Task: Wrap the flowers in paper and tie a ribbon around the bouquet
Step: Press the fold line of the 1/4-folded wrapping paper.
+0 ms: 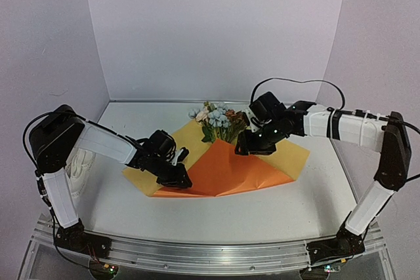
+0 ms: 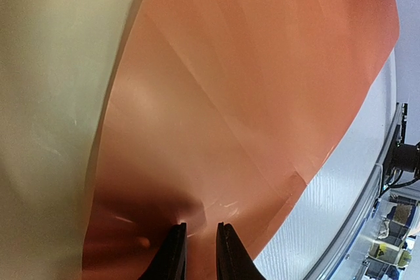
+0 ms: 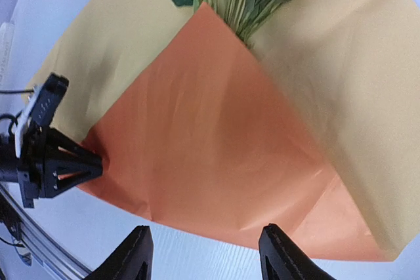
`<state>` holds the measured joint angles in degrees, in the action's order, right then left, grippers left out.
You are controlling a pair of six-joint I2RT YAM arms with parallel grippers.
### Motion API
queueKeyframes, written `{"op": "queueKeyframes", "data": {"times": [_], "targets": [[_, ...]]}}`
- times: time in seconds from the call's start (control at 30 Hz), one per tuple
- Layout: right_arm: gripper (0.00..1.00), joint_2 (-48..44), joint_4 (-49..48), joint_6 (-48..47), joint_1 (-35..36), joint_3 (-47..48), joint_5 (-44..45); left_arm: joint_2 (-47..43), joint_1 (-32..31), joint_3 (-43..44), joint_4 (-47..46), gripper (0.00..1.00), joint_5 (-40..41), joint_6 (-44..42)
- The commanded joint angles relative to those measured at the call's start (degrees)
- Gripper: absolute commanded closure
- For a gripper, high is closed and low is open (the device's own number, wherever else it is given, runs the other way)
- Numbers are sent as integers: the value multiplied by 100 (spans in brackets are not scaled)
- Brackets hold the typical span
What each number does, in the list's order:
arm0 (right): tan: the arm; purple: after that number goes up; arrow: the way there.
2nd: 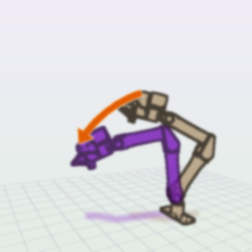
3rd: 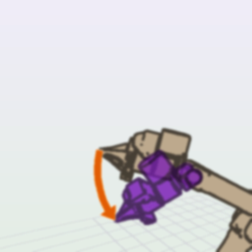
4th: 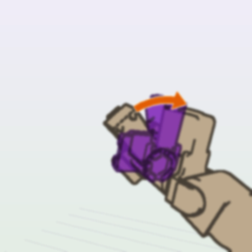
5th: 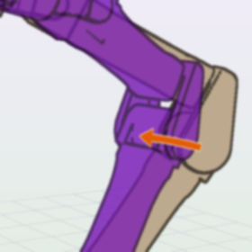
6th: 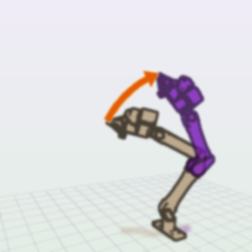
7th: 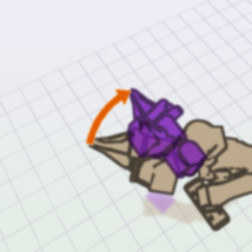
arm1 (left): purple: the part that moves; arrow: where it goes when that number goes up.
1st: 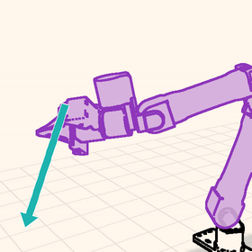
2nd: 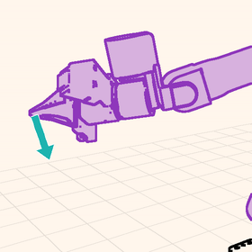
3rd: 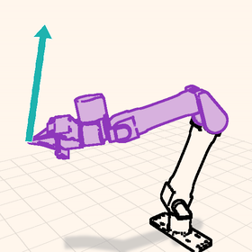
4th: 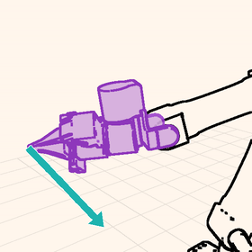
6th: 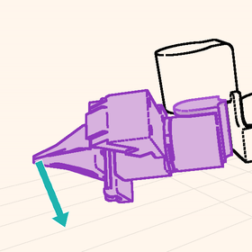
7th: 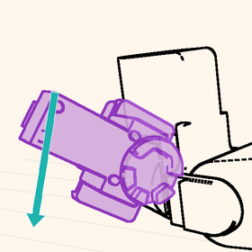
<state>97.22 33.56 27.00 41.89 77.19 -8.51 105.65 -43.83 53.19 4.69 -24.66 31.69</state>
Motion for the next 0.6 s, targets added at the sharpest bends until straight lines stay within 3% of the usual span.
{"op": "queueKeyframes", "data": {"times": [0.0,0.3,0.57], "targets": [[44,-133,-39,486,292,-619,433,203,94,-2,645,81,496,-276],[49,7,-522,1437,1124,-941,1196,64,319,-111,815,81,698,-653],[77,553,-1058,2122,1207,-952,1335,114,349,51,842,81,709,-824]]}}
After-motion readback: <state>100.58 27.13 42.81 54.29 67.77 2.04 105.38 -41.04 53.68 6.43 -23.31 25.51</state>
